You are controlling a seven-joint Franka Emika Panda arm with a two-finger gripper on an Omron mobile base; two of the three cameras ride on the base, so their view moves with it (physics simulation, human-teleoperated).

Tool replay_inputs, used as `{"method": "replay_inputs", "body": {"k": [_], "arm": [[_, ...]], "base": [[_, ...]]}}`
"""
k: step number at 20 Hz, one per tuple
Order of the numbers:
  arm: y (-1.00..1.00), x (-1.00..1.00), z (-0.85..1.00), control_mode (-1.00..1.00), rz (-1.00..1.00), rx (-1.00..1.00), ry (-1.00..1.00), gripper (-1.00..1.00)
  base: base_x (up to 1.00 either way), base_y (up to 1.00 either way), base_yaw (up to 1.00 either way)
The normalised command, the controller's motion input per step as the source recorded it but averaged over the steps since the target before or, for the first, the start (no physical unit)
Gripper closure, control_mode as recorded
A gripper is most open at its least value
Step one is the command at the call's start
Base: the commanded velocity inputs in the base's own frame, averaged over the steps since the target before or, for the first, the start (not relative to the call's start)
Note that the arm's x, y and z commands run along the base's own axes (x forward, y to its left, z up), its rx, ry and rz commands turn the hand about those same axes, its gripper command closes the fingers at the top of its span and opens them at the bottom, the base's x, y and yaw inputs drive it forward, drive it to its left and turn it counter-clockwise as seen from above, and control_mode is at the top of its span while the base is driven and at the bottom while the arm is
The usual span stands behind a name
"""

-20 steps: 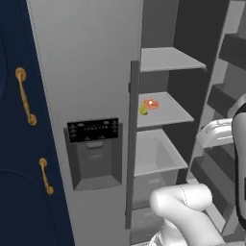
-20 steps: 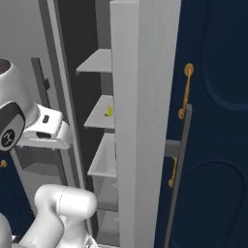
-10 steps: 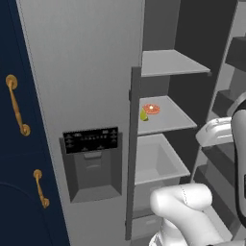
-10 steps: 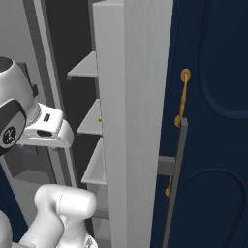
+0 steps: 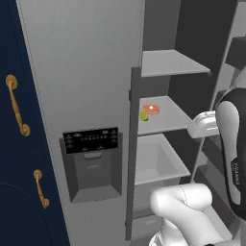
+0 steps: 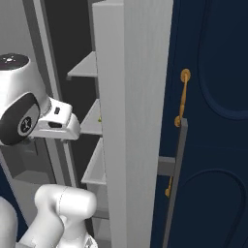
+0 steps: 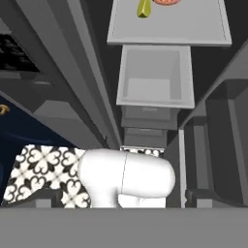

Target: Grab a lemon wedge from the fridge and one ice cube from the ice bowl, and put them in the glass of lemonade.

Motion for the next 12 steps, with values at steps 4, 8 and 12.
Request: {"method": "replay_inputs", "body": {"k": [4, 8, 12], "arm": [[0.00, 0.93, -0.04, -1.00, 0.01, 0.00, 0.00, -1.00], [0.00, 0.68, -0.36, -1.00, 0.01, 0.02, -0.04, -1.00], [0.10, 0.69, -0.23, -1.00, 0.00, 0.01, -0.11, -1.00]], "base": [[0.00, 0.00, 0.00], [0.00, 0.00, 0.00], [0.00, 0.00, 0.00]]}}
